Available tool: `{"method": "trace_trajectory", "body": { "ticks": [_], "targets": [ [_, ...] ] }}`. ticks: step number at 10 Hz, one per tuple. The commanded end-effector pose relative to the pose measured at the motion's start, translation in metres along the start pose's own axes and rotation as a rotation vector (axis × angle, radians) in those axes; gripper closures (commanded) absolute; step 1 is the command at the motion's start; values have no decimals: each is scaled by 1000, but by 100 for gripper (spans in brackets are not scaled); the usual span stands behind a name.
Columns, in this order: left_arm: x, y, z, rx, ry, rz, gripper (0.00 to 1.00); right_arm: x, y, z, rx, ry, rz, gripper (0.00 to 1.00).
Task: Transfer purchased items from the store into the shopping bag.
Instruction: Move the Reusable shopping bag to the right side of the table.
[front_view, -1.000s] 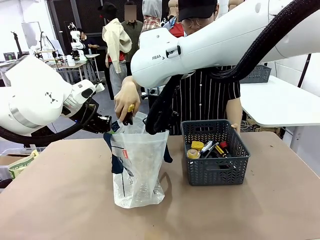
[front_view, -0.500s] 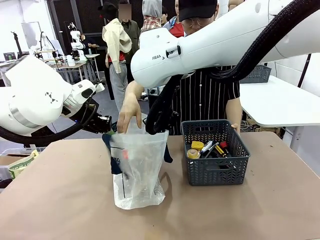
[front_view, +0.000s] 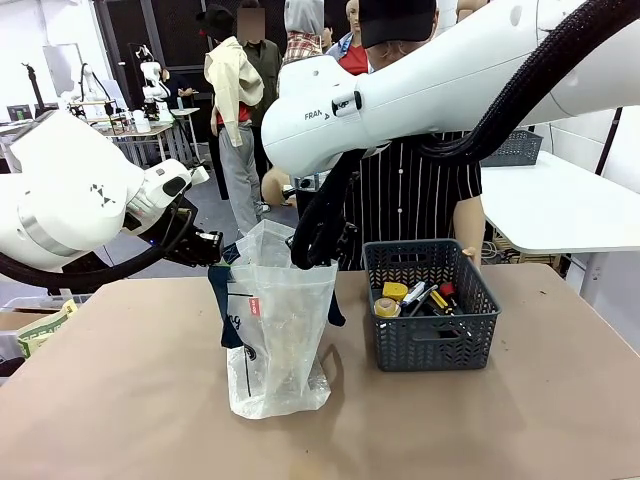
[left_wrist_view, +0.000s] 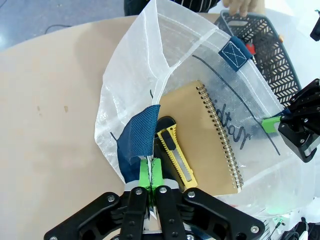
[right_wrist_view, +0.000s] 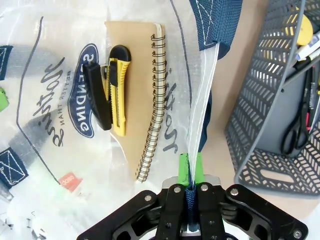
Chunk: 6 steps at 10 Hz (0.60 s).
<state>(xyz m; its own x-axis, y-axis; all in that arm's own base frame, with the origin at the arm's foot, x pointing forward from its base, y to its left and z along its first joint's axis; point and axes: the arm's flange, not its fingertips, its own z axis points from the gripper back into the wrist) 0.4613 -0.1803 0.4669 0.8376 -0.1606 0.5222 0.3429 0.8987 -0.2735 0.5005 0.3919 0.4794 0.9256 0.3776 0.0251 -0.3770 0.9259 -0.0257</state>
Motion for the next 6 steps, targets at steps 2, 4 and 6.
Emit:
{"method": "trace_trajectory", "body": {
  "ticks": [2, 4, 6],
  "targets": [
    [0, 2, 0, -14, -6, 13, 100, -2, -2, 0, -1, 0, 2, 100],
    [0, 2, 0, -14, -6, 13, 100, -2, -2, 0, -1, 0, 2, 100],
    [0, 2, 0, -14, -6, 13, 100, -2, -2, 0, -1, 0, 2, 100]
  ]
}}
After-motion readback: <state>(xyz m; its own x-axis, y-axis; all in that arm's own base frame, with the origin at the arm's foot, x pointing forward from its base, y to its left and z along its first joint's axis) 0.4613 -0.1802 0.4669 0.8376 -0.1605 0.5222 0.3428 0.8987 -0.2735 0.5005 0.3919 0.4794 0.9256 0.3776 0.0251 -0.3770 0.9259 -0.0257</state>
